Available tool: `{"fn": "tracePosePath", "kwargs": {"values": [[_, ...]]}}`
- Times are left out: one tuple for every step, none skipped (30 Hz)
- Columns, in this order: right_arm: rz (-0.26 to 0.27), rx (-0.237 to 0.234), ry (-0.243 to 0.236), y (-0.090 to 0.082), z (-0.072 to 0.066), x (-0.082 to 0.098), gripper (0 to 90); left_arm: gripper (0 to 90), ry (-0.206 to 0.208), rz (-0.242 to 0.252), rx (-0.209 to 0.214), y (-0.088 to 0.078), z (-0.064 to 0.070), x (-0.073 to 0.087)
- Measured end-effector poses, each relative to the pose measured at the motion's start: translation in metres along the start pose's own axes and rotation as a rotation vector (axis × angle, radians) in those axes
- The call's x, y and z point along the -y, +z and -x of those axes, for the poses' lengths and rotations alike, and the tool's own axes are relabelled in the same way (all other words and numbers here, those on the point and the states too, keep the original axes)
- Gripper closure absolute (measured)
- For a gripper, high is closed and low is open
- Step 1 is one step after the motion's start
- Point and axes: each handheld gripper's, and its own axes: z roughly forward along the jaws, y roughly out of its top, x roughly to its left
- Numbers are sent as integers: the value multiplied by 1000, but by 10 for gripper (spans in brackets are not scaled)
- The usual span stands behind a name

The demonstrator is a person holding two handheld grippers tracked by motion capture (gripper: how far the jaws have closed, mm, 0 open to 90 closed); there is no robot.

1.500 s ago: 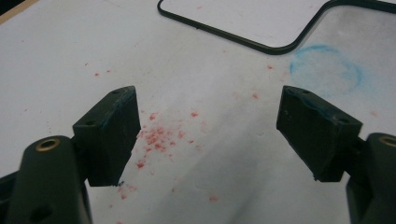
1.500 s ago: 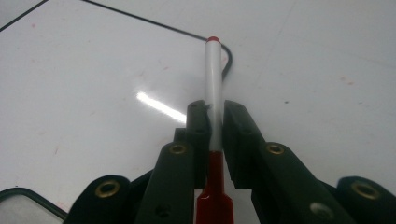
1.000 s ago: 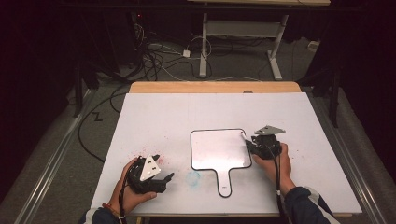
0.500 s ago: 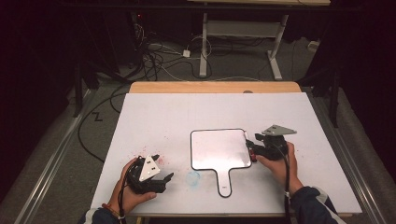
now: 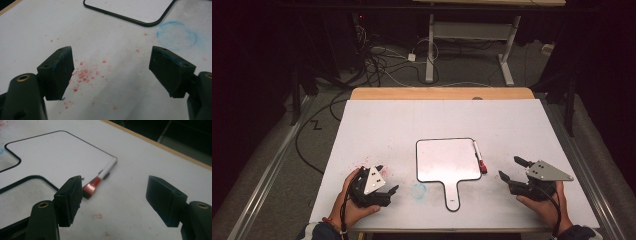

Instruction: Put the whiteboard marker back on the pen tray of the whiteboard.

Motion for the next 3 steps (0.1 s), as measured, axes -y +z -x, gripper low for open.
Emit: {"fn": "tracePosePath", "kwargs": {"values": [[-2, 0, 1, -1, 0, 2, 291, 188, -2, -1, -3, 1, 0, -1], [4, 12, -1, -3, 1, 4, 292, 188, 0, -1, 0, 1, 0, -1], [6, 11, 5, -5, 2, 4, 287, 188, 0, -1, 0, 1, 0, -1]]}}
